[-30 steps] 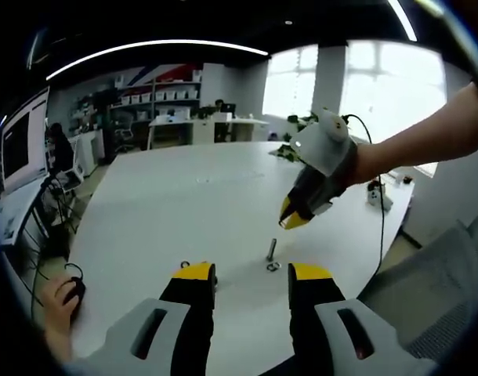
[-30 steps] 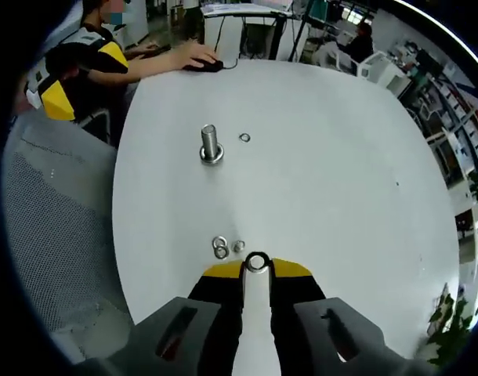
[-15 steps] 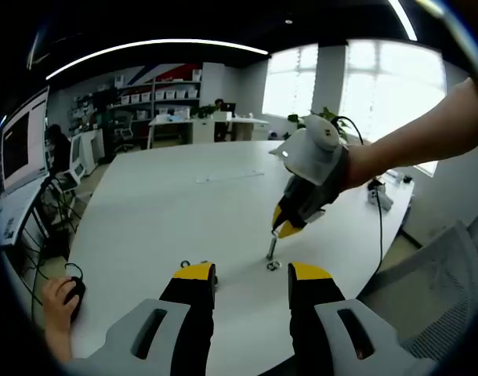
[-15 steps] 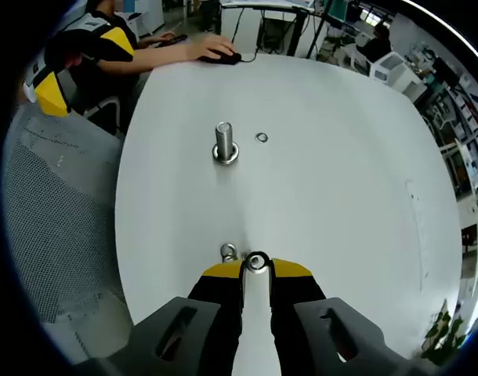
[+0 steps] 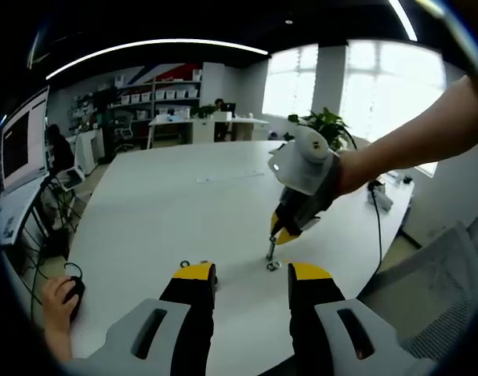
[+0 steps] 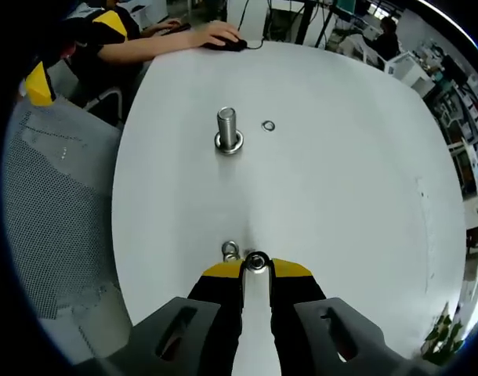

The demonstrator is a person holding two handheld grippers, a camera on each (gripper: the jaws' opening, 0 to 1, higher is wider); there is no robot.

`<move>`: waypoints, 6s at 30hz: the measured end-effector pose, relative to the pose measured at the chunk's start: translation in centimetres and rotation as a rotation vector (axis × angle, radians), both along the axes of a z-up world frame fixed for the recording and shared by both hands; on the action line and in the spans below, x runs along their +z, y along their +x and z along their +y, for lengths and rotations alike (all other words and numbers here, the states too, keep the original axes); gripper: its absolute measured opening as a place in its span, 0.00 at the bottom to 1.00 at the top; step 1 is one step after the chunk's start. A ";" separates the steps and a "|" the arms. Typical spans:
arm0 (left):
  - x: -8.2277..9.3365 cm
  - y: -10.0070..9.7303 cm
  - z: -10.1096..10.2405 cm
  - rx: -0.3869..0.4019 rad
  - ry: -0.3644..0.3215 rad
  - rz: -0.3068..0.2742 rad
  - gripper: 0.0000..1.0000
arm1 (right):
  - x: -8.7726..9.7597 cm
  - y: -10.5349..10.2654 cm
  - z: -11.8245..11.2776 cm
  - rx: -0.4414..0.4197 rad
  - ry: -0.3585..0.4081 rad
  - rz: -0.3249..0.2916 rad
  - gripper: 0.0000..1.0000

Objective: Place the washer onto the threaded stud by aligning its center hole with the stud, sliding it down to the base, and recovering from edge contact or off-axis alignment until the washer reaches the visible bottom stop.

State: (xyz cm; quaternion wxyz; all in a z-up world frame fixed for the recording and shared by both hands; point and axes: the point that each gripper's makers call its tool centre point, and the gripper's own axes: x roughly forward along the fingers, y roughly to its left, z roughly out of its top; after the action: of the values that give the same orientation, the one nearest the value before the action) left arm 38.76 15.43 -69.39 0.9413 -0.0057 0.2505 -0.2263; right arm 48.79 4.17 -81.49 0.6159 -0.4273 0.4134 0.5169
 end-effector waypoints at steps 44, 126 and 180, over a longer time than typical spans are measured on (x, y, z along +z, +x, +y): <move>-0.6 0.0 0.3 0.008 0.014 0.026 0.35 | -5.0 -0.5 -2.0 -0.039 -0.100 0.090 0.17; -1.0 -0.3 0.4 0.010 0.010 0.046 0.35 | -5.3 -2.8 -2.5 -0.143 -0.031 0.084 0.18; -1.1 -0.2 1.0 0.039 0.021 0.044 0.35 | -5.5 -3.4 -1.2 -0.184 -0.093 0.061 0.15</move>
State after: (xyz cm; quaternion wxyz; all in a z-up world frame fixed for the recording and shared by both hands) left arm 38.59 16.47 -70.48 0.9397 -0.0057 0.2734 -0.2054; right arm 45.38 3.01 -86.97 0.6275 -0.3999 0.4930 0.4509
